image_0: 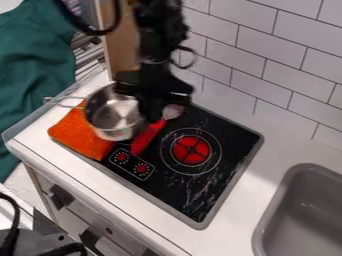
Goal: Take the silver pot and put it on top of the orange cloth
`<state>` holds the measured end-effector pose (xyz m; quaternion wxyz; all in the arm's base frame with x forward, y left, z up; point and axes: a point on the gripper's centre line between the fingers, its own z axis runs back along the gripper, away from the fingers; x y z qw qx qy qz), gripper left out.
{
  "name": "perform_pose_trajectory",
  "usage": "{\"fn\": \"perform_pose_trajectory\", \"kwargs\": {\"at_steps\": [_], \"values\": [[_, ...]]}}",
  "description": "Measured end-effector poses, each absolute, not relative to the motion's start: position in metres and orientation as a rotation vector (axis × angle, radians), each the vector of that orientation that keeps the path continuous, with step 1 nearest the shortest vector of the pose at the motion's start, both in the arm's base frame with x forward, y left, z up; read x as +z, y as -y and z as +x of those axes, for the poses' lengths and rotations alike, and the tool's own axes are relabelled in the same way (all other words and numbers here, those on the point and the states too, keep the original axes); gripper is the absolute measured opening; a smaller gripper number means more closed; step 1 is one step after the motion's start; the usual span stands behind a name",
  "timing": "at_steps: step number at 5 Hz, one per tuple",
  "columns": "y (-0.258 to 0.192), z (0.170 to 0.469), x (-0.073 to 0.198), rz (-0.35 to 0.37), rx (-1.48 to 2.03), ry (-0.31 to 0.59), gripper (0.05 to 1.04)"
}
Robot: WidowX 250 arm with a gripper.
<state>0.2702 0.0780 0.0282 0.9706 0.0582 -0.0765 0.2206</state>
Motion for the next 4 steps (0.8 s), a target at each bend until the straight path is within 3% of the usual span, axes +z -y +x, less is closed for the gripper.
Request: {"fn": "perform_pose_trajectory", "kwargs": {"at_steps": [4], "values": [[-0.134, 0.270, -0.011, 0.226, 0.269, 0.089, 0.061]]}}
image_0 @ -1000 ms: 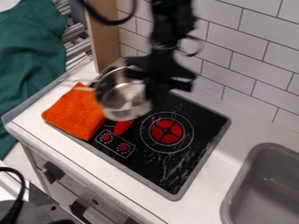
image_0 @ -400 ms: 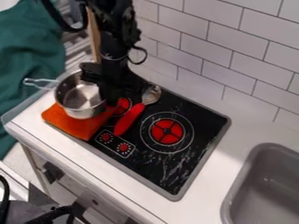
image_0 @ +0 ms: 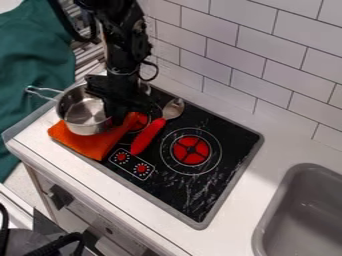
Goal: Take the silver pot and put it on top of the orange cloth
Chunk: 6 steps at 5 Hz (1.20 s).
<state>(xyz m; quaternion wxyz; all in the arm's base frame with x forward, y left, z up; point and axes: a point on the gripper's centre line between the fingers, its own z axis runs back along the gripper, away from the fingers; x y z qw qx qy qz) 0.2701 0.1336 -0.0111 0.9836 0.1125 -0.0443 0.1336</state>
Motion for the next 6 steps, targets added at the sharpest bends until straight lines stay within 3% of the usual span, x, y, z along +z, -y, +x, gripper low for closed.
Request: {"fn": "perform_pose_trajectory", "kwargs": {"at_steps": [1, 2, 4, 5, 6], "values": [[-0.133, 0.263, -0.019, 0.220, 0.195, 0.113, 0.085], [-0.129, 0.265, -0.017, 0.200, 0.172, 0.146, 0.239], [-0.110, 0.283, 0.042, 0.201, 0.158, 0.298, 0.824], [-0.072, 0.297, 0.064, 0.168, 0.093, 0.287, 1.017], [-0.044, 0.310, 0.070, 0.110, 0.055, 0.266, 1.011]]}}
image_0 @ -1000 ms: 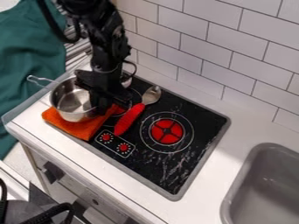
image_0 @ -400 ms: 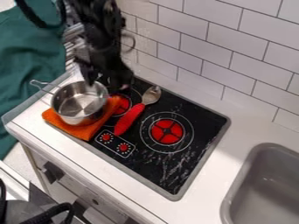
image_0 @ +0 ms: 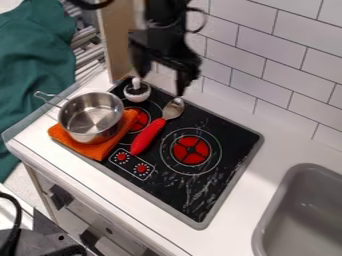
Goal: Take the silver pot and put it on top of the orange cloth
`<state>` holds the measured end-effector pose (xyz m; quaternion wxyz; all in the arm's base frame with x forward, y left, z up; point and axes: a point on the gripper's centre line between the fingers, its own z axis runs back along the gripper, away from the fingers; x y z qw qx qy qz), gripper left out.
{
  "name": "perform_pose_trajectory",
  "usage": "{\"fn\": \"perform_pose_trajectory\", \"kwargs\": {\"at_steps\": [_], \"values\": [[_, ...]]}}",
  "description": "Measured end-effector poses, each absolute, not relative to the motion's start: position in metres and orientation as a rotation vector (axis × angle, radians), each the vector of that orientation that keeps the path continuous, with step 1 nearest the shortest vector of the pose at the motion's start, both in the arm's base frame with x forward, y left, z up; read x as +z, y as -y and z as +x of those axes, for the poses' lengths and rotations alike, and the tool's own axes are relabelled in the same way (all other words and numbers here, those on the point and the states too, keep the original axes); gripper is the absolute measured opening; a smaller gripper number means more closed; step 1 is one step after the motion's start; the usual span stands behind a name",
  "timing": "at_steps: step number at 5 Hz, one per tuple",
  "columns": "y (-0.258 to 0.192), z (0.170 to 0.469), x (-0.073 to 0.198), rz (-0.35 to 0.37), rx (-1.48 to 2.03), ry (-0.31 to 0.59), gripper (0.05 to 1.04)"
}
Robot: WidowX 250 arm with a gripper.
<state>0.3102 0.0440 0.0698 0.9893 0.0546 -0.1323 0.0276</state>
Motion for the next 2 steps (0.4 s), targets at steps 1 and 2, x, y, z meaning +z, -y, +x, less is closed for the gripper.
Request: {"fn": "perform_pose_trajectory", "kwargs": {"at_steps": [1, 2], "values": [[-0.0261, 0.3146, 0.0548, 0.052, 0.058, 0.176, 1.009], [-0.0181, 0.3137, 0.0455, -0.003, 0.093, 0.115, 1.009]]}}
